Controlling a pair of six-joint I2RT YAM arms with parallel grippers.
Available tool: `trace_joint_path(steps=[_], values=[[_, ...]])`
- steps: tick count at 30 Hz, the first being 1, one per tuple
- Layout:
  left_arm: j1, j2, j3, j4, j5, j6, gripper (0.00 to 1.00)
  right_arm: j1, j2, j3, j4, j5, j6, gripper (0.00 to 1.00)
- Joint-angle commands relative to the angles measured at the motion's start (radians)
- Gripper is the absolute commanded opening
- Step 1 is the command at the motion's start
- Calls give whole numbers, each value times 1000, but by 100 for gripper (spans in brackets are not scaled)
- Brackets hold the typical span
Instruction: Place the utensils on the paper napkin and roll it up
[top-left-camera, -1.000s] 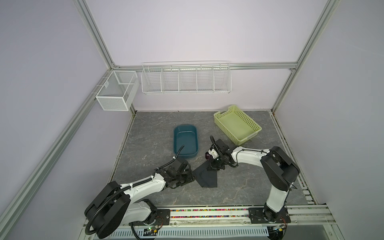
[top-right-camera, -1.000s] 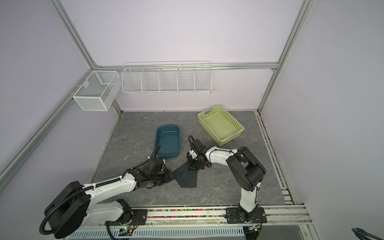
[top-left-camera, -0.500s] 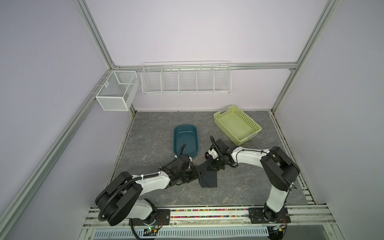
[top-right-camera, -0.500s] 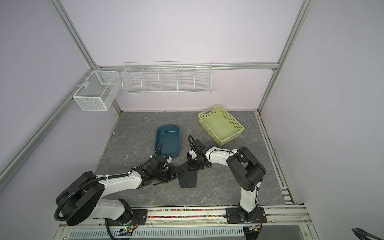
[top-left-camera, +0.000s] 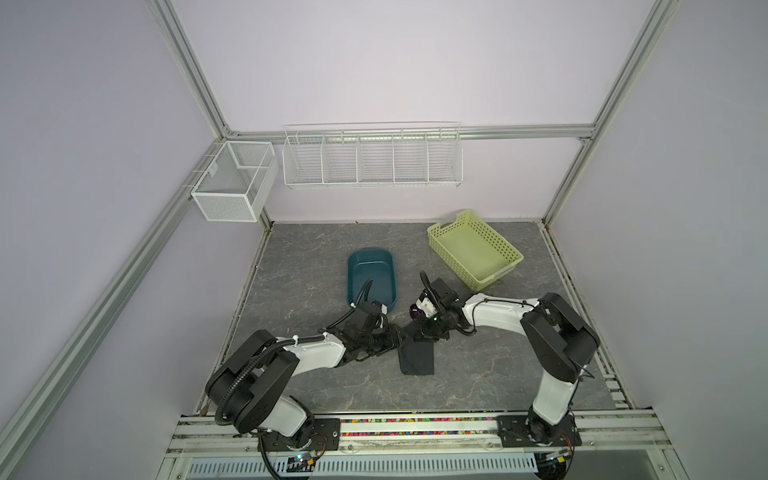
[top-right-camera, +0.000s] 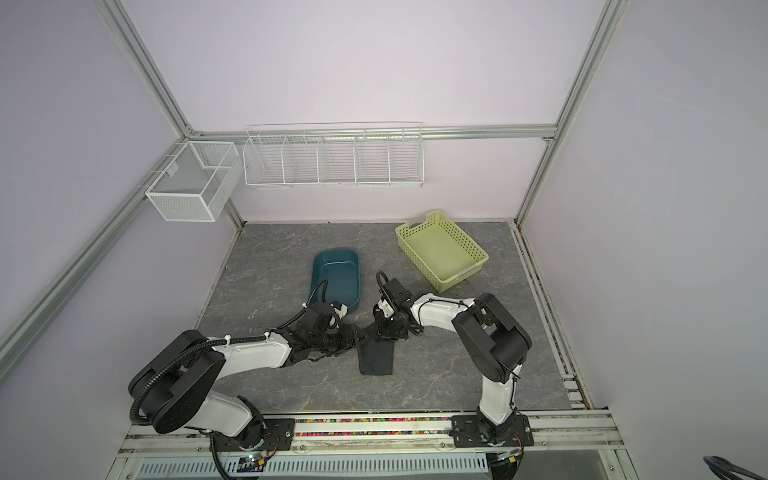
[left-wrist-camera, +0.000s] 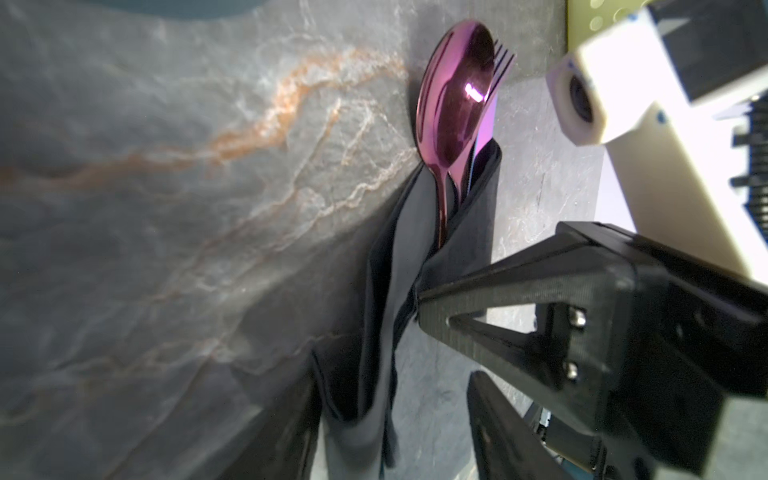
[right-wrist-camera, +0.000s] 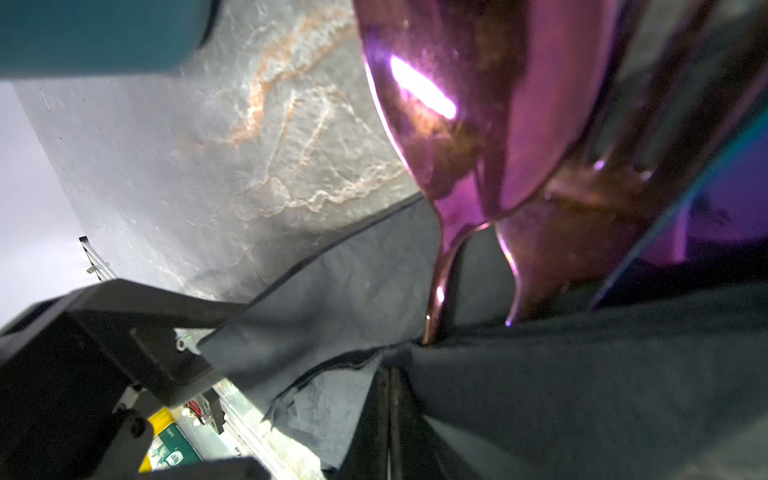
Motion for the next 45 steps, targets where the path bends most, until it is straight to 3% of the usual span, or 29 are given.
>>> trace_joint_path(steps=[1,13,23,45], values=[[12,28,41,-91,-18,85,58,8,44,-30,-20,16,-10,7],[14,116,145,-184,31,236,54,8,44,-35,-20,14,-12,7],[14,120,194,-294,-13,377,53,8,36,-52,-15,13,-12,7],[14,192,272,-366,20,441,49,9,36,-54,-14,11,-15,7]])
